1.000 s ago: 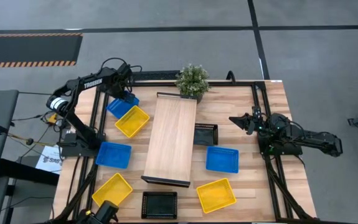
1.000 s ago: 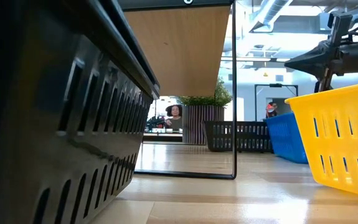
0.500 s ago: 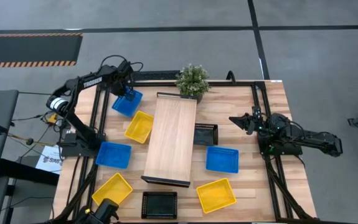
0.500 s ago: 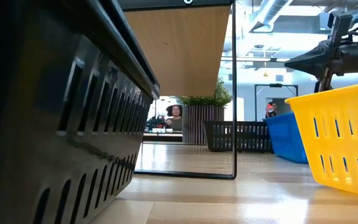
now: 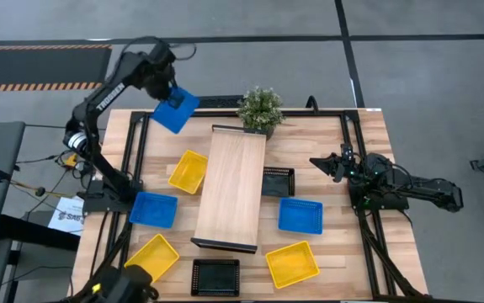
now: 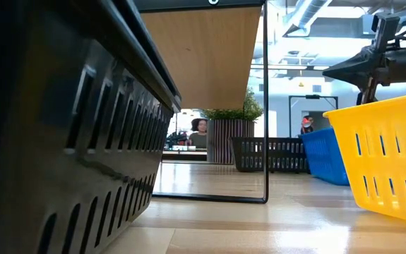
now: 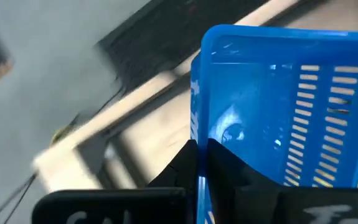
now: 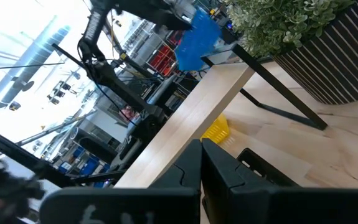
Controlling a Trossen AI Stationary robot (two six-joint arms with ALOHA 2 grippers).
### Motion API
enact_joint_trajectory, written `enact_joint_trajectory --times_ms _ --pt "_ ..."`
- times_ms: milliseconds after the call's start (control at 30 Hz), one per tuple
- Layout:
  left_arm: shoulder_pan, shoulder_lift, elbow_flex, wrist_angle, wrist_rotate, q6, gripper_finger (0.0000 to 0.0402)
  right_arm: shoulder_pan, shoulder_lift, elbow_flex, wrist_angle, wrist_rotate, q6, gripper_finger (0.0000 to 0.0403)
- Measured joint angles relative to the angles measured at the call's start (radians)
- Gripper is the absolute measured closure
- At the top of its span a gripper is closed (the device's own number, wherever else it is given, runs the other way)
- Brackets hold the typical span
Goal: Stack baskets on shelf by color
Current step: Put the top left blue basket on the shelf
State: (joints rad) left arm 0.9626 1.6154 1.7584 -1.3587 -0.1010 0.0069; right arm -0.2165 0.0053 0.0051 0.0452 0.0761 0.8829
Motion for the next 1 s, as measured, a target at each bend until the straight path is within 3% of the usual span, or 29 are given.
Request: enact_joint_trajectory --times_ms 167,367,567,700,1000 --pt "-0.121 0.000 0.169 -0.044 0.180 0.106 0.0401 0.000 0.000 0.000 0.000 0.000 0.000 0.0377" --pt "-0.340 0.000 0.287 -0.069 0.240 0.209 0.0401 0.000 0.000 0.000 0.000 0.000 0.000 0.0377" --pt "-0.525 0.006 0.309 -0.055 0.254 0.274 0.0401 0.000 0.000 0.000 -0.001 0.000 0.000 0.0377" --pt "-0.579 0.040 0.309 -0.031 0.245 0.299 0.0401 0.000 0.000 0.000 -0.004 -0.001 0.000 0.0377" --pt "-0.589 0.211 0.309 -0.055 0.217 0.402 0.0401 0.000 0.001 0.000 -0.004 -0.001 0.008 0.0377"
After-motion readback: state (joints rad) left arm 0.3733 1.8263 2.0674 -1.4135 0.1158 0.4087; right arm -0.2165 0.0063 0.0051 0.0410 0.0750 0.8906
